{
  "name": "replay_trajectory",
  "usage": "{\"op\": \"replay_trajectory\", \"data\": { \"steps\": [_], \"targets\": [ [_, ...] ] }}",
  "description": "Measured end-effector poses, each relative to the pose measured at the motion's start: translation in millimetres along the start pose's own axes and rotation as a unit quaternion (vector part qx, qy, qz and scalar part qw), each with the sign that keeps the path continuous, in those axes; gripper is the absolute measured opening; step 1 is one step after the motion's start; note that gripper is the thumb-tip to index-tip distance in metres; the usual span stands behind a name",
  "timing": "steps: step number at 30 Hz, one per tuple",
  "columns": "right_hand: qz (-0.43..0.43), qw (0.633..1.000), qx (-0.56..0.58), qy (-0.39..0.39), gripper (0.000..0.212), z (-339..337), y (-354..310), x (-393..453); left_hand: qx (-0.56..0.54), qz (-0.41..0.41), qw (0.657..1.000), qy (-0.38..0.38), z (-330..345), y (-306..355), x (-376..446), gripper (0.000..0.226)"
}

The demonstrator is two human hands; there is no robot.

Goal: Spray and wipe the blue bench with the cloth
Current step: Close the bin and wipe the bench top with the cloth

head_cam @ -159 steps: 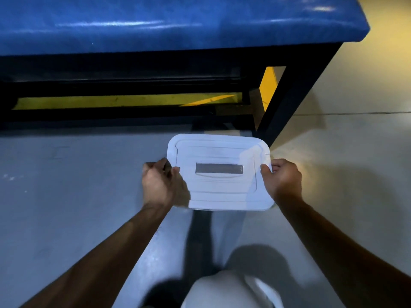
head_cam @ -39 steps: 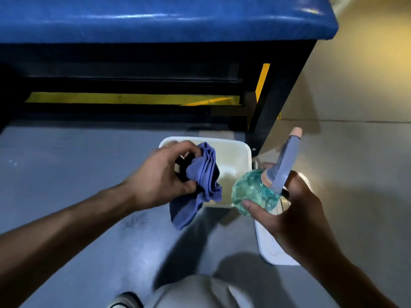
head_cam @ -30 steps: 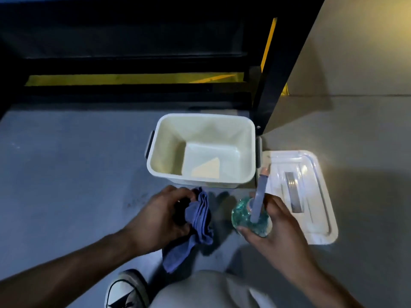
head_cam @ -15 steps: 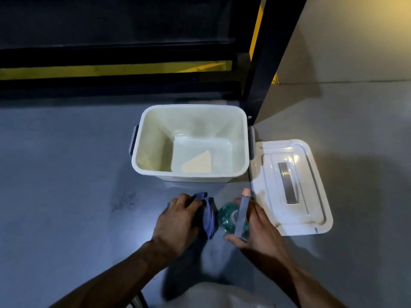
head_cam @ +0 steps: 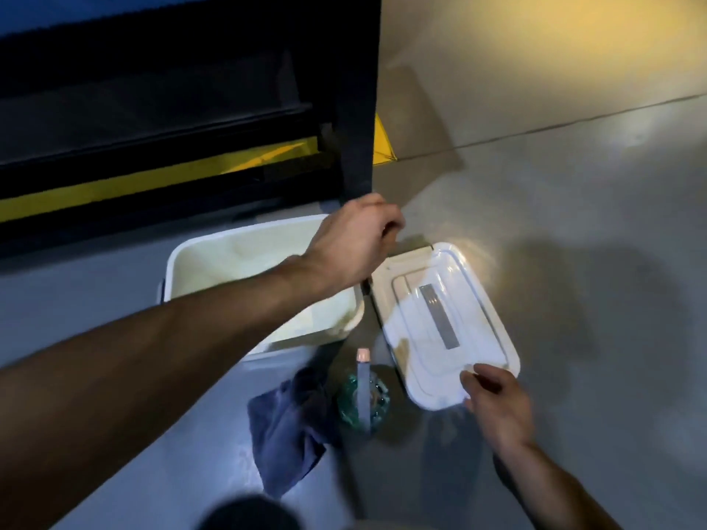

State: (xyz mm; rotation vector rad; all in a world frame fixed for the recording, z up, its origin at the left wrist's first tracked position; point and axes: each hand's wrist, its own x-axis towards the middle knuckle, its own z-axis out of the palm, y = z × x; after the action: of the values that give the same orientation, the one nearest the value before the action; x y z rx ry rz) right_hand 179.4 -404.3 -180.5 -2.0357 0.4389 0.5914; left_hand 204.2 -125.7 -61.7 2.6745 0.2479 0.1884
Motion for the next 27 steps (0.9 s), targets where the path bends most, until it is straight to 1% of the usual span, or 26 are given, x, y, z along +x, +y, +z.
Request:
{"op": "replay_trajectory", "data": {
  "steps": [3,5,7,8,9,11,12,13,15,16,17,20,22,24,27],
  "targets": [
    [0.062,0.996,0.064,0.013,0.021,11,-2,7,0.055,-0.029,0.989,-0.136,36,12,42,0.014],
    [0.071,0.994,0.072,0.049,0.031,15,-2,10,0.117,-0.028,0.97,-0.212,63,16,57,0.017],
    [0.096,0.988,0.095,0.076,0.033,19,1,9,0.176,-0.037,0.95,-0.255,90,13,61,0.042],
    [0.11,0.984,0.112,0.084,0.036,21,5,9,0.193,-0.048,0.943,-0.268,102,11,60,0.054],
    [0.118,0.98,0.124,0.098,0.048,23,10,10,0.198,-0.06,0.939,-0.274,113,9,59,0.064],
    [0.127,0.976,0.136,0.115,0.082,28,22,14,0.189,-0.09,0.936,-0.284,131,6,56,0.076],
    [0.129,0.976,0.136,0.115,0.09,30,29,18,0.183,-0.101,0.936,-0.284,134,5,56,0.079],
    [0.137,0.974,0.136,0.116,0.096,33,40,29,0.177,-0.108,0.937,-0.281,135,4,57,0.081],
    [0.158,0.972,0.14,0.108,0.1,31,24,23,0.162,-0.117,0.94,-0.276,133,1,59,0.086],
    [0.172,0.969,0.145,0.102,0.096,32,22,23,0.157,-0.123,0.941,-0.274,132,0,59,0.088],
    [0.18,0.967,0.15,0.098,0.088,29,11,18,0.156,-0.128,0.941,-0.272,131,1,59,0.089],
    [0.214,0.958,0.169,0.093,0.05,25,-8,11,0.17,-0.116,0.946,-0.252,129,3,57,0.087],
    [0.232,0.945,0.205,0.107,0.032,23,-9,16,0.178,-0.096,0.952,-0.227,124,8,57,0.085],
    [0.246,0.934,0.237,0.106,0.021,18,-9,20,0.175,-0.088,0.96,-0.201,114,12,57,0.084],
    [0.227,0.937,0.249,0.089,0.018,8,-8,23,0.173,-0.08,0.97,-0.15,97,20,57,0.086]
  ]
}}
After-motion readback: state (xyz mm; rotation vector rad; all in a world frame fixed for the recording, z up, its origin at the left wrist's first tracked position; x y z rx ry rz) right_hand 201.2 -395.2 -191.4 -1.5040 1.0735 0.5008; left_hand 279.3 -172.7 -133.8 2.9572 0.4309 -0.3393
